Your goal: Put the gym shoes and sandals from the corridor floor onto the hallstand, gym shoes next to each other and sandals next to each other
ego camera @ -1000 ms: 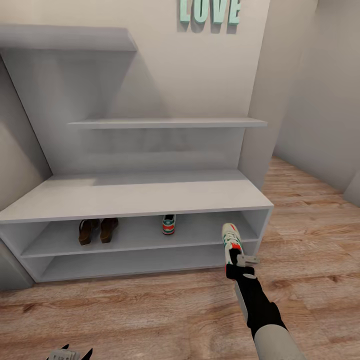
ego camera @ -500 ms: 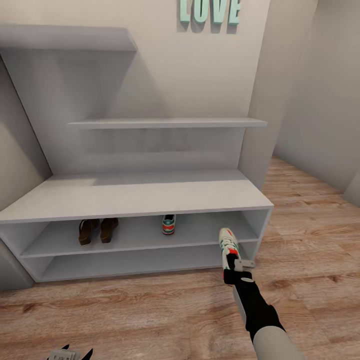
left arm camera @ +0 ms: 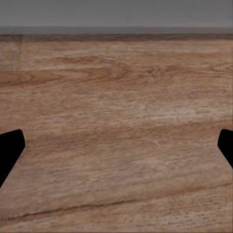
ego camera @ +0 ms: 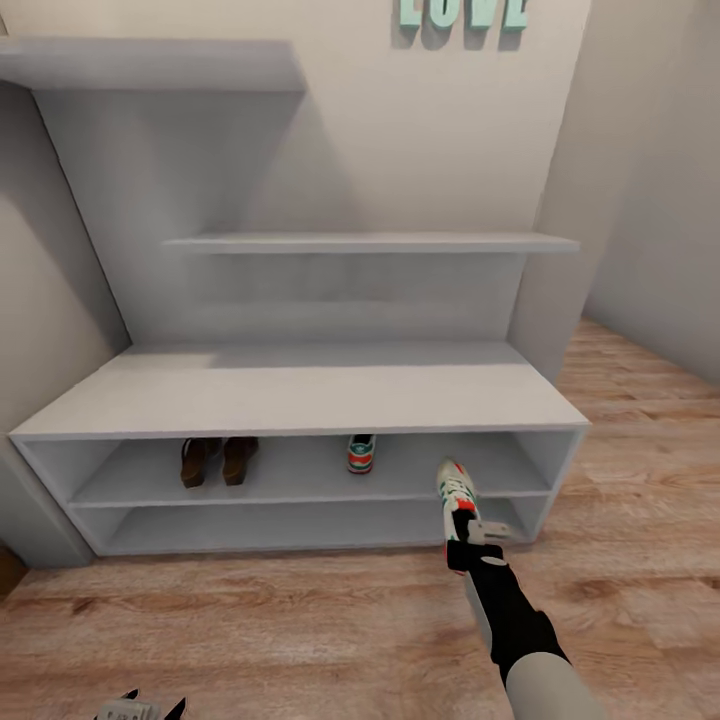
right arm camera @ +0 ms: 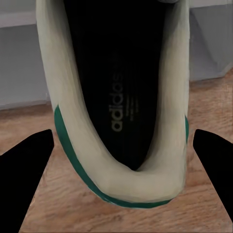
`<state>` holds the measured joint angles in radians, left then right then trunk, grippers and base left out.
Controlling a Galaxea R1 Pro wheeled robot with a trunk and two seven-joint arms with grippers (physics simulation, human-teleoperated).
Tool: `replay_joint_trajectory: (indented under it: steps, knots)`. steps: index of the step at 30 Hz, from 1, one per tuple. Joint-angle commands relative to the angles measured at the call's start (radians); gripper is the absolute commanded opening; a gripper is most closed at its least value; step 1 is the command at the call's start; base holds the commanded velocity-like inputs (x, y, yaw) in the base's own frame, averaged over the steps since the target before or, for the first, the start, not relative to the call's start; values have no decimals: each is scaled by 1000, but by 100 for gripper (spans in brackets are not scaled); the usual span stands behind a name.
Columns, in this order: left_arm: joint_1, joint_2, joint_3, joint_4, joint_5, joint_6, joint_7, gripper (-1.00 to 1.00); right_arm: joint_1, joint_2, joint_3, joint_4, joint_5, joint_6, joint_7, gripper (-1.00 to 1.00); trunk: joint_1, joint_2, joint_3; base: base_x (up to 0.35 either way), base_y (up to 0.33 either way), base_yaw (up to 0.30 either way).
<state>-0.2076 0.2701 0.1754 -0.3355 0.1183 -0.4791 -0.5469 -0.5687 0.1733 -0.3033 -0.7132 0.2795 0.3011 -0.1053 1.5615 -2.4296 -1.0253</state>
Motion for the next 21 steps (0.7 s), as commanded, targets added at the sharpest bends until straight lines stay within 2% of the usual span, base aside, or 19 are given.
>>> replay_joint_trajectory:
  steps: [1,21]
  knots:
    - [-1,0,3,2,9,2,-10,100,0,1,-3,-2,8,6,1,-100,0,0,-2,226,185,171]
    - [-1,-2,3,13,8,2,-10,100,0,1,-5,-6,9,4,1,-100,0,0,-11,36,23,55]
